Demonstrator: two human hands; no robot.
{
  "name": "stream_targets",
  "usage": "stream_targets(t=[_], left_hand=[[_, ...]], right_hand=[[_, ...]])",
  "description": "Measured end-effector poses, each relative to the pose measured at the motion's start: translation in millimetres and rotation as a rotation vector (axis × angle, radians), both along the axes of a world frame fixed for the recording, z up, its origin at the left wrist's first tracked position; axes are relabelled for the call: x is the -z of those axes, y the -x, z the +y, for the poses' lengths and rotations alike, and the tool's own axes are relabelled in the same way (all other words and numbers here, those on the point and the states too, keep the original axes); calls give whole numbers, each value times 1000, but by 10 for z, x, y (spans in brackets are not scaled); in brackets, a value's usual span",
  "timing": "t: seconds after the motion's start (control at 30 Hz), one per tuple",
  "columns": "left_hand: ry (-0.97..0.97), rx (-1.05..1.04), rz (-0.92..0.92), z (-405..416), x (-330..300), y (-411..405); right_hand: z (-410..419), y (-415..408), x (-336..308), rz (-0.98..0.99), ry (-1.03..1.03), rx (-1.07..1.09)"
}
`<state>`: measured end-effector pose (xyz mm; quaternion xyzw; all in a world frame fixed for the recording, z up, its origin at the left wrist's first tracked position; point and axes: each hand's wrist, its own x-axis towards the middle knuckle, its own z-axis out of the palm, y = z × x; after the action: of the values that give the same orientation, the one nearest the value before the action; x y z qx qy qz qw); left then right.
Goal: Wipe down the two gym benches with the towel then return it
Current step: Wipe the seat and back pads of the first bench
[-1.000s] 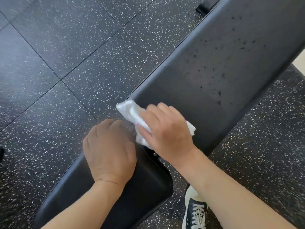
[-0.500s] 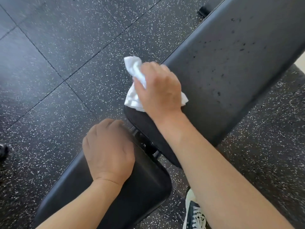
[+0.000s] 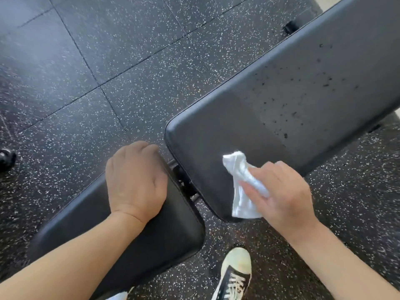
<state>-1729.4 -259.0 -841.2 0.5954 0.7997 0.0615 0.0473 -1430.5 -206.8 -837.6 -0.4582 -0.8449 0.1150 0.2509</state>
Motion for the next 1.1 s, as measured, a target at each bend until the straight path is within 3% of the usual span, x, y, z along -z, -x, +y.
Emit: stream_targets(t=[0.1,0.23,0.47,0.73,0.9,0.97,1.1], left_hand=[[2,-11,-5,-11,-48,-3],[9,-5,-11,-5,-78,-8],[40,-3,-62,-5,-92,25],[215,97,-71,-4,-187,71],[293,120,-71,42,-285,64],[282,122,-100,39,-316,72],[285,318,-181,200,-369,7]], right_hand=[[230,26,11,-1,11,67],[561,652,-52,-27,30,157],[763,1789,-158,-54,38,57],[203,1056,-223,-121,106,-113],[135,211,-293,-259,189,-49],[273,168,-299,-275,161,-84],[788,538,-272,-237,78,-14]])
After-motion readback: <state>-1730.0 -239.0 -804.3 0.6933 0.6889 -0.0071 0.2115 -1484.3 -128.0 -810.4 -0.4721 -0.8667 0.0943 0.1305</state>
